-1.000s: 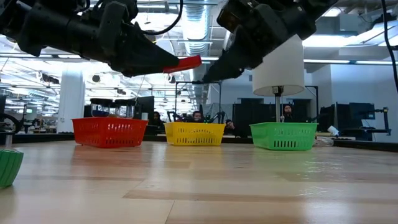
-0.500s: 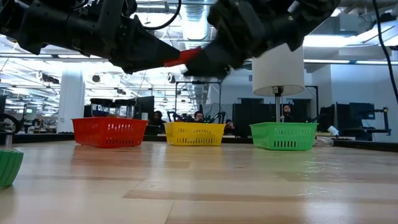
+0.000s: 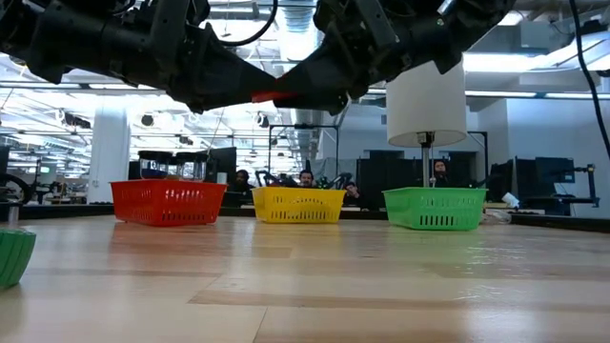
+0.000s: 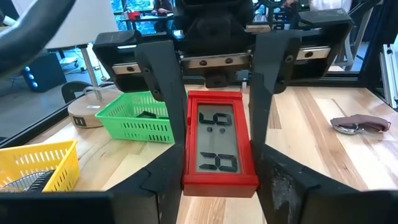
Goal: Pick & Place Office items
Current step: Put the red digital clock into the green basket
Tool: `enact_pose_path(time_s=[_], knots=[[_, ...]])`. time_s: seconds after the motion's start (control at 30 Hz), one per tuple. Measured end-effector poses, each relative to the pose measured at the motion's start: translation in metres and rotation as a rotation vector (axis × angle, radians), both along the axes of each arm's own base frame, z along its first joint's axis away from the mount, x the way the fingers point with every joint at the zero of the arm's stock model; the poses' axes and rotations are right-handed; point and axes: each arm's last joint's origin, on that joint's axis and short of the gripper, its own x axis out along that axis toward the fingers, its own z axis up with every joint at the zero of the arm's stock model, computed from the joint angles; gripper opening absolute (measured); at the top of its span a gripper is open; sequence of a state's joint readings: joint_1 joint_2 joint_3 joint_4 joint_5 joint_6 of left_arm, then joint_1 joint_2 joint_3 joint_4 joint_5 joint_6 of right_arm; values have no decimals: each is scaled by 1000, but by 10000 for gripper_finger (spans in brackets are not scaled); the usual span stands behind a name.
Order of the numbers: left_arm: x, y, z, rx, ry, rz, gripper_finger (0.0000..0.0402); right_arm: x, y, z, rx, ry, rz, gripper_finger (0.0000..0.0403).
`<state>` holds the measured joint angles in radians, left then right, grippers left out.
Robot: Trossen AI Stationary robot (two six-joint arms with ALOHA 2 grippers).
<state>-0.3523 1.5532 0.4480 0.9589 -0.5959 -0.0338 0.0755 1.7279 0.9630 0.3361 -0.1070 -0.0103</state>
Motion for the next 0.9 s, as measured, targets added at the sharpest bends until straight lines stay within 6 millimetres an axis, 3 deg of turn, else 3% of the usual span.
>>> enact_pose_path(time_s=[0.3, 0.9], knots=[[0, 0, 0, 0, 2, -1, 165, 0, 0, -1, -1, 6, 0, 155], [0, 0, 0, 0, 1, -1, 162, 0, 2, 0, 3, 2, 3, 173]])
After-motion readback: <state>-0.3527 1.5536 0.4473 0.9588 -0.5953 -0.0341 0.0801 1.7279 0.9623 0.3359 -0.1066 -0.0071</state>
